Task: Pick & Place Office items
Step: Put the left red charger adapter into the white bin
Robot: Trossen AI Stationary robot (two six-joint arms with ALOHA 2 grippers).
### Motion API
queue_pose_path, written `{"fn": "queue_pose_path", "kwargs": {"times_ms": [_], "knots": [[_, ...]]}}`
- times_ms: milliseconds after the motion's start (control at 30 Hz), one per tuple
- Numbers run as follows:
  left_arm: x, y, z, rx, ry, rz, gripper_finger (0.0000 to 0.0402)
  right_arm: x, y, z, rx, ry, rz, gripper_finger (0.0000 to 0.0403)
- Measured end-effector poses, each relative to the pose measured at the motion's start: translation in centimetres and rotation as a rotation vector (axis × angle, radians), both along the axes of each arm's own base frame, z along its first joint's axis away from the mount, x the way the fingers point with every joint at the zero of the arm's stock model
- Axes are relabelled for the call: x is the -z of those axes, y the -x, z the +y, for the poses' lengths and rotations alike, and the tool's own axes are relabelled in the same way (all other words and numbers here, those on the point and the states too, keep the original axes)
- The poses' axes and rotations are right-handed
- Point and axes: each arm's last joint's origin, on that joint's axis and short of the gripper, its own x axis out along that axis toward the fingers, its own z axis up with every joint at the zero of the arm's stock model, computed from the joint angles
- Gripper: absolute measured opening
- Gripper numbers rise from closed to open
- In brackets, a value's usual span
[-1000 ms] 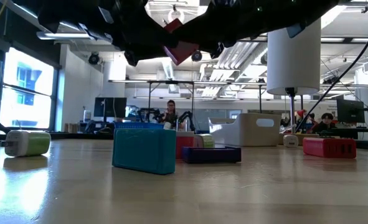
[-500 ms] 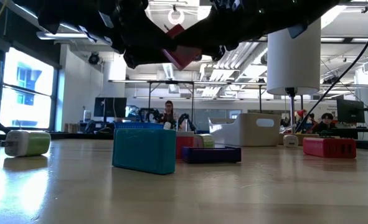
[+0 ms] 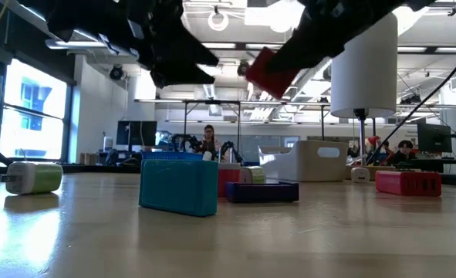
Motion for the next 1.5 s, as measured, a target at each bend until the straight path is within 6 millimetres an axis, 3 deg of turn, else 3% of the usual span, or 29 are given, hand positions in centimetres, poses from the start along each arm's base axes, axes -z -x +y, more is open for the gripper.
{"fn": "queue_pose_path", "kwargs": {"times_ms": [300,667,833,1033,1267,1500], "knots": [[-0.1,1.2,1.7,-0.073,0.043,0.107,0.0282,-1.4,3.3,-0.6,0.241,0.096,0.074,0.0107],[-0.8,2.7,1.4,-0.067,0.062,0.157,0.0282,-3.2,5.5,-5.4,0.450,0.079,0.098,0.0107],[-0.7,2.9,1.2,-0.064,0.065,0.185,0.0282,-2.9,5.1,-7.7,0.526,0.093,0.116,0.0107],[-0.6,2.9,1.4,-0.076,0.073,0.182,0.0282,-3.1,4.4,-12.3,0.624,0.045,0.155,0.0107],[-0.7,2.8,1.8,-0.094,0.088,0.179,0.0282,-3.3,1.8,-17.2,0.696,-0.022,0.222,0.0107],[-0.7,2.8,1.8,-0.095,0.099,0.177,0.0282,0.0,-1.4,-21.9,0.781,-0.104,0.383,0.0107]]}}
